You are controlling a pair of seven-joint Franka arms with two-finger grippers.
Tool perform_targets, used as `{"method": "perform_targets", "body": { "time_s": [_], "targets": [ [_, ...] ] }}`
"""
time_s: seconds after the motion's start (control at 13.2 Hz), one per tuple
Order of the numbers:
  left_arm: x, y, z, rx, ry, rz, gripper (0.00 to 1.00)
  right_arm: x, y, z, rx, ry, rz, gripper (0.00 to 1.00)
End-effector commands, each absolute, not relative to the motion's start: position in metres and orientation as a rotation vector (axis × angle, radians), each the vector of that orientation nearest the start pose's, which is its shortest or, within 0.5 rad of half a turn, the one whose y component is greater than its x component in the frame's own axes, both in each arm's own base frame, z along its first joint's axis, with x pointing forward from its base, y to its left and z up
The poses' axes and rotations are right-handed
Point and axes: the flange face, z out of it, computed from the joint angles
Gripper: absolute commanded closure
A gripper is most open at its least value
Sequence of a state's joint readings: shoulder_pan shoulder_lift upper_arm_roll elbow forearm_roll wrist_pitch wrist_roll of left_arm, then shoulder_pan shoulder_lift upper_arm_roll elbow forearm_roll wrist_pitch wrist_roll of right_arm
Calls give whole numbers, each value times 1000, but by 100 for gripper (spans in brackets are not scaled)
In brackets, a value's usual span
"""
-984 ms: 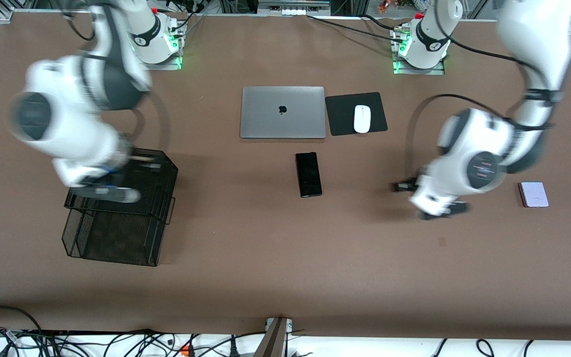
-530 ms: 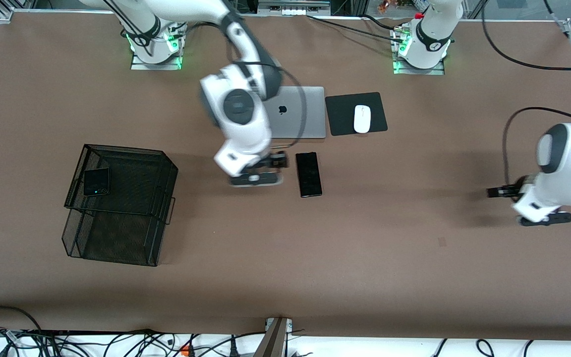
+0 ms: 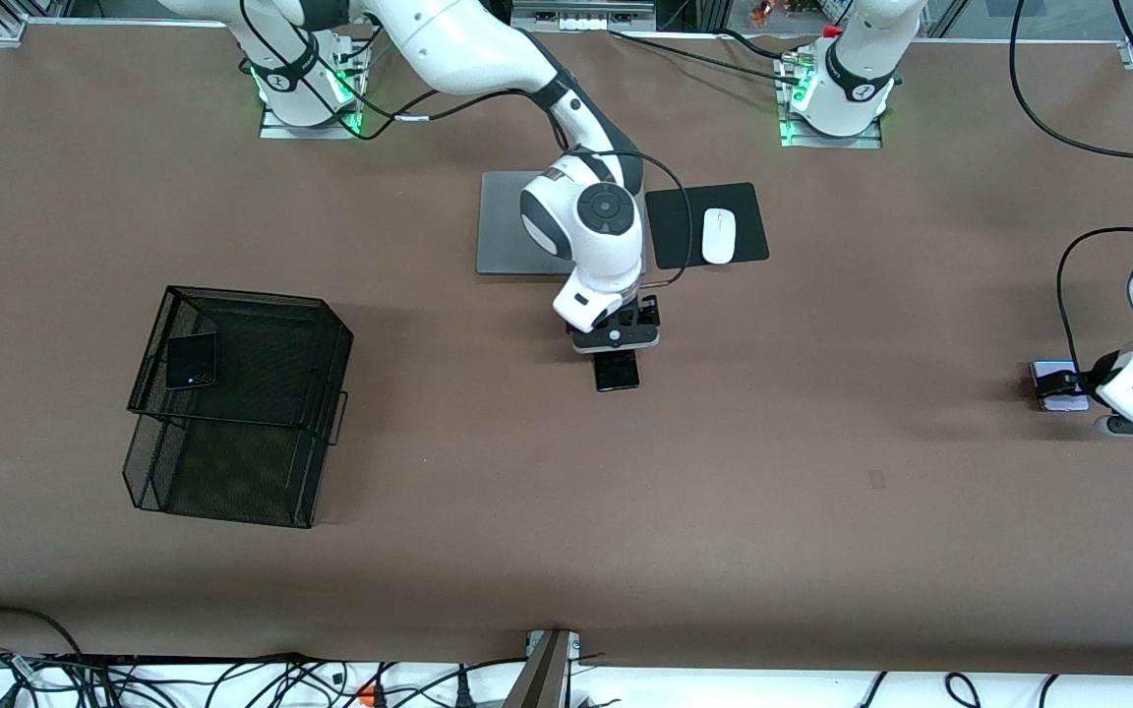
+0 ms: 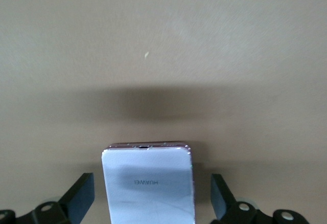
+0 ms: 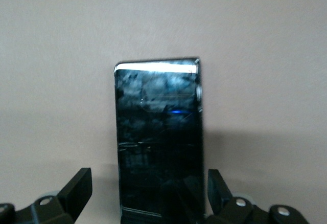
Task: Place phones with both arms
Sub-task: 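Grasp the bar phone with the right gripper and the white phone with the left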
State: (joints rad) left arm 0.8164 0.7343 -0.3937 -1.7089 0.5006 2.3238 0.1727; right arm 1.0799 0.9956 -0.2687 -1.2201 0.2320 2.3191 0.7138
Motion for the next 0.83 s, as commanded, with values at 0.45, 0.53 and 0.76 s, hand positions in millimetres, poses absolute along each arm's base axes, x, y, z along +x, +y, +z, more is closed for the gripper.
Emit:
{"method": "perform_targets", "body": {
  "time_s": [0.45, 0.53, 0.76],
  "targets": [
    [585, 309, 166, -3088, 110, 124, 47, 499, 593, 198, -3088, -137, -278, 0],
    [585, 311, 167, -3088, 147, 123, 58, 500, 591, 195, -3092, -134, -283, 0],
    [593, 302, 181, -3076, 176, 109, 70, 489, 595, 174, -3106, -142, -263, 0]
  ]
}}
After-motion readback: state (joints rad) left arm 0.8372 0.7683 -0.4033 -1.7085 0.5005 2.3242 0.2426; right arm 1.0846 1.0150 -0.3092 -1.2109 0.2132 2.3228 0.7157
